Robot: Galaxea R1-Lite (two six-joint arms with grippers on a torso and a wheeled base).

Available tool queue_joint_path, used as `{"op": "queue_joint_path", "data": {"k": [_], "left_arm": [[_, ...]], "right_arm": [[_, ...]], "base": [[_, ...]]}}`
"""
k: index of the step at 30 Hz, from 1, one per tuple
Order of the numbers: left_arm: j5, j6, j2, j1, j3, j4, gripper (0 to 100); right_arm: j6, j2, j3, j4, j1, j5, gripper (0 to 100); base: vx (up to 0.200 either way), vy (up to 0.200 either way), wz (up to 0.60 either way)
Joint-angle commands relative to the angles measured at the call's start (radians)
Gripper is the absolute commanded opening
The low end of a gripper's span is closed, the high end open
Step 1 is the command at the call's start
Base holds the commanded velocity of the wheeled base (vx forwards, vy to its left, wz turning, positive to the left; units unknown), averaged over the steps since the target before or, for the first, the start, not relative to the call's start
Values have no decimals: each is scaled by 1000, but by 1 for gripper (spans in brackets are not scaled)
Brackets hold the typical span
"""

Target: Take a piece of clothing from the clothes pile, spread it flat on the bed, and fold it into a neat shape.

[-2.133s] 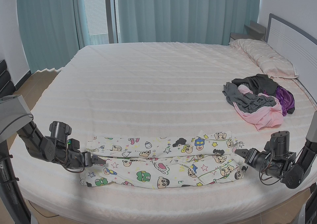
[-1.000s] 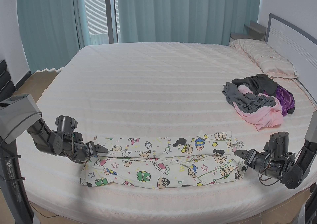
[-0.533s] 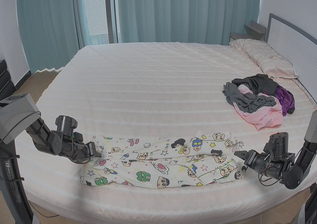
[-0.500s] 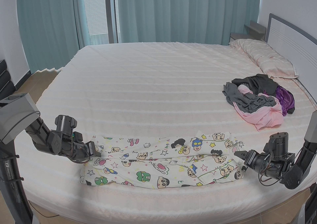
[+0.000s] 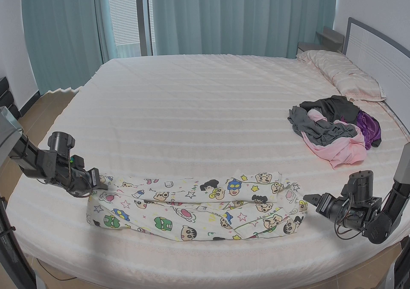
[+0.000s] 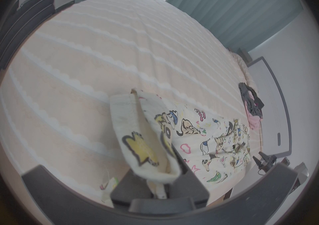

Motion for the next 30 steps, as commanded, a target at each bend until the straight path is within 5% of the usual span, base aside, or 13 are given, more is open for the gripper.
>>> {"op": "queue_joint_path", "data": {"k": [1, 9, 14, 19, 20, 21, 23, 30], "left_arm": [[-3, 22, -69, 70, -76, 69, 0], [6, 106, -92, 201, -226, 261, 0], [49, 98, -151, 175, -249, 354, 0], [181, 29, -198, 35, -242, 417, 0], [230, -73, -226, -77, -242, 422, 0], [235, -90, -227, -92, -242, 422, 0], [296, -222, -238, -250, -249, 416, 0], [500, -437, -154, -578, -300, 408, 0]], "right_arm": [[0, 0, -1, -1, -5, 0, 100], [-1, -1, -6, -1, -17, 0, 100], [-1, -4, -6, -1, -17, 0, 100], [-4, -6, -6, -1, -17, 0, 100], [-6, -6, -6, -1, -17, -1, 100], [-6, -7, -6, -1, -17, -1, 100], [-8, -7, -5, -1, -16, -1, 100], [-8, -4, -3, -1, -8, -1, 100]], "base": [[0, 0, 0], [0, 0, 0], [0, 0, 0], [0, 0, 0], [0, 0, 0], [0, 0, 0], [0, 0, 0], [0, 0, 0]]}}
